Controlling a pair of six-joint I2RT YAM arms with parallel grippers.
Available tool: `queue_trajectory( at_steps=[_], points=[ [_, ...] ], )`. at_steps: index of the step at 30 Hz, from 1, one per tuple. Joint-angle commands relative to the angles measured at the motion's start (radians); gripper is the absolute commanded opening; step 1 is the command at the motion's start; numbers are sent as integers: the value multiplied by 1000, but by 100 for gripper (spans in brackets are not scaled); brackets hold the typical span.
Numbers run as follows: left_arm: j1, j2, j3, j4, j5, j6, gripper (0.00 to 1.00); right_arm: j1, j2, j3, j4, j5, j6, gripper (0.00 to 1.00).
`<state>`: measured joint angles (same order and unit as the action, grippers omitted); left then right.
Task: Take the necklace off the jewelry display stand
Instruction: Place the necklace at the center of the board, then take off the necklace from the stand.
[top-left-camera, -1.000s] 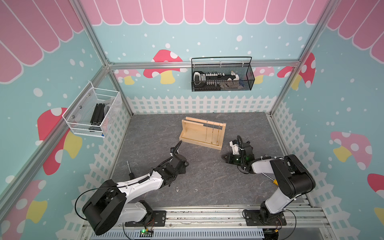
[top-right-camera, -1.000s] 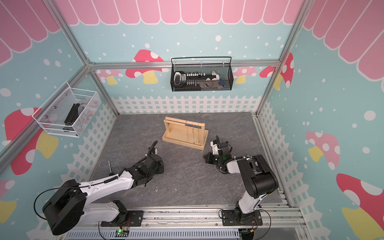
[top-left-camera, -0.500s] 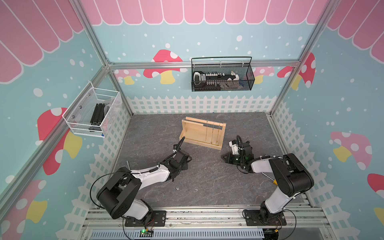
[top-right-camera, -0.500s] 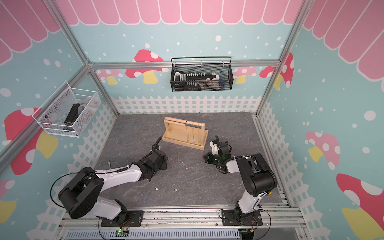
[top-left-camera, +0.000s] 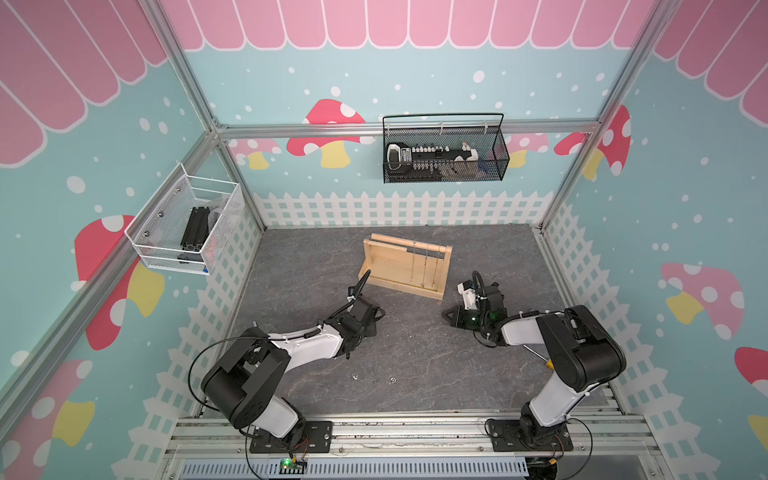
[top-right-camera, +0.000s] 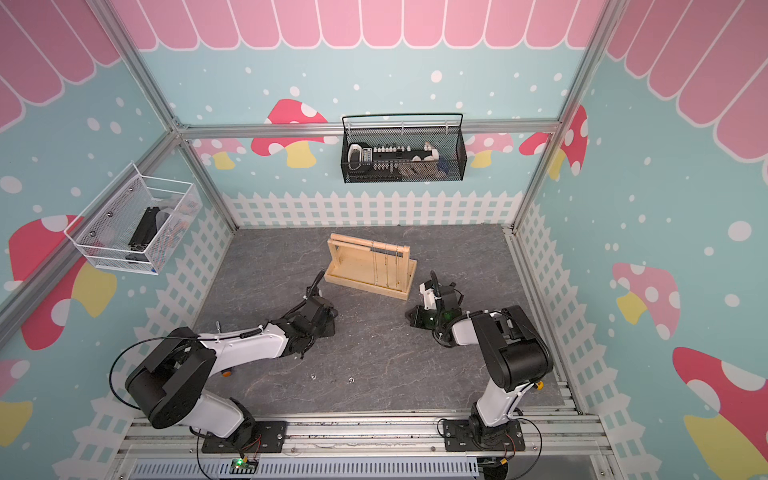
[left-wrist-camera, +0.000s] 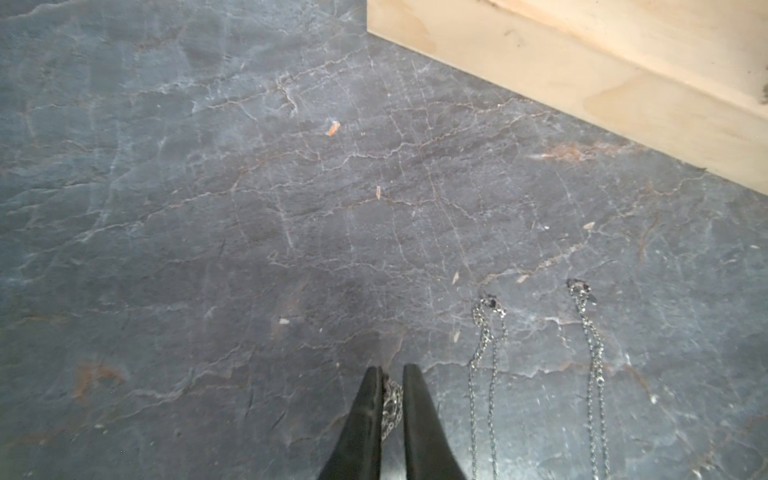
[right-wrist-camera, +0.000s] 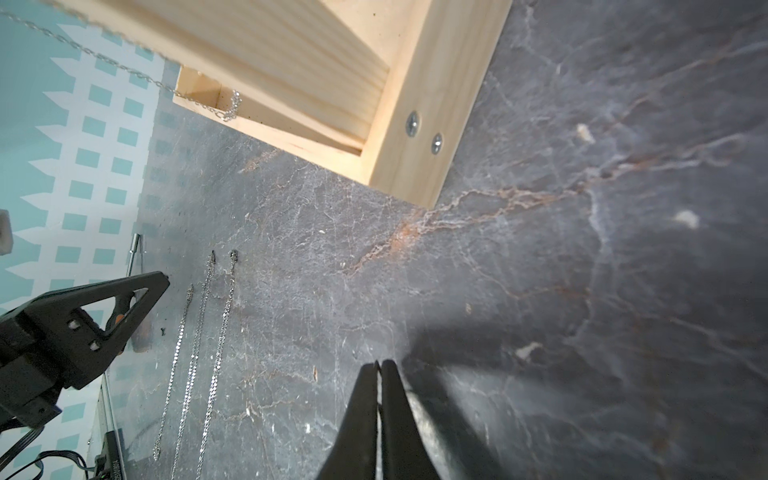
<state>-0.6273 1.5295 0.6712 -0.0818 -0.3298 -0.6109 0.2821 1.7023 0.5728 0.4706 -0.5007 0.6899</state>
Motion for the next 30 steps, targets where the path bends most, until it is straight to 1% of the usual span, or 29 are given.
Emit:
queue_trajectory(
  at_steps=[1,2,3,5,7,12,17,20,24,30],
  points=[
    [8,-88,2,99,126,40,20,-3,17,24,22,-18,17,8],
    [8,-119,-3,144,181,64,28,-3,13,24,22,-18,17,8],
    [8,-152,1,177,219,78,32,-3,9,21,22,-15,17,8],
    [7,-184,31,222,277,122,38,-3,-4,16,20,-7,14,8],
    [6,-176,96,234,307,168,41,-3,-19,11,11,9,7,8],
    [6,-58,274,279,342,207,41,-5,-56,6,-24,46,-19,8],
    [5,71,432,299,315,218,41,-7,-64,3,-35,59,-30,8],
    [7,129,506,292,329,220,40,-11,-56,5,-35,55,-27,8],
    [7,172,571,264,337,219,38,-14,-54,6,-35,53,-26,8],
    [6,184,592,257,308,235,37,-15,-58,6,-29,44,-23,8]
  ],
)
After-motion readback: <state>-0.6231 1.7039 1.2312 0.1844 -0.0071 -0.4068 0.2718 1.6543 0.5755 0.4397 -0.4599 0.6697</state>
